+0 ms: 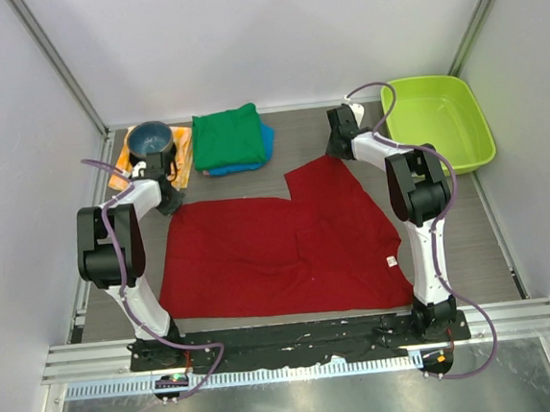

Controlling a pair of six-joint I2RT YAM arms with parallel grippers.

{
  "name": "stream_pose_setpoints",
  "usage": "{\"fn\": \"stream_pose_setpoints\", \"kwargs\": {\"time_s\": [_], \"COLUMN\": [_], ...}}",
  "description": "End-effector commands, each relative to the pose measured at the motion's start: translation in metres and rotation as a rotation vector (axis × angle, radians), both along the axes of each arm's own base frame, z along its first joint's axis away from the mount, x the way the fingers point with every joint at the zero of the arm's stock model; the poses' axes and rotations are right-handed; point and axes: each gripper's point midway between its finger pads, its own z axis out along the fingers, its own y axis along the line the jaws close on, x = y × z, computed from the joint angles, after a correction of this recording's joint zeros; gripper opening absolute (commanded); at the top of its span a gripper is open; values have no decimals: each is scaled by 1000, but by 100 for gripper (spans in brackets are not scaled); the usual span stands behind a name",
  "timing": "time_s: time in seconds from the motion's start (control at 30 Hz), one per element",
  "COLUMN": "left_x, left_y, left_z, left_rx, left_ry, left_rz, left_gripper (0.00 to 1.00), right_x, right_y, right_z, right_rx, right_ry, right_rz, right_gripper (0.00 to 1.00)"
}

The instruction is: Fold and stack the t-shirts

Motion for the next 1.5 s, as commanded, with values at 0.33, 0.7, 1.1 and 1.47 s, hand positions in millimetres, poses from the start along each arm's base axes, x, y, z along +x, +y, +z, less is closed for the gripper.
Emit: {"fn": "stream_pose_setpoints", "kwargs": {"time_s": [0.33, 0.7, 1.1, 1.47], "left_x": [-13, -29, -79, -109], "left_y": [-14, -23, -5, -6], "left_z": [4, 46, 71, 99], "left_rx": [-65, -40, 45, 14], "left_ry": [-20, -137, -224, -322], "left_rz": [-40, -64, 3, 7], "left_gripper": [4, 0, 0, 0], "right_x": [-27, -72, -147, -203], "right_y": [-3, -6, -28, -38], "right_z": [-22, 86, 130, 154], "right_rx": [-90, -167, -205, -182], "right_ry": [114, -92, -148, -186], "right_rz": [42, 24, -12, -3], "right_gripper": [1, 1, 1, 1]}}
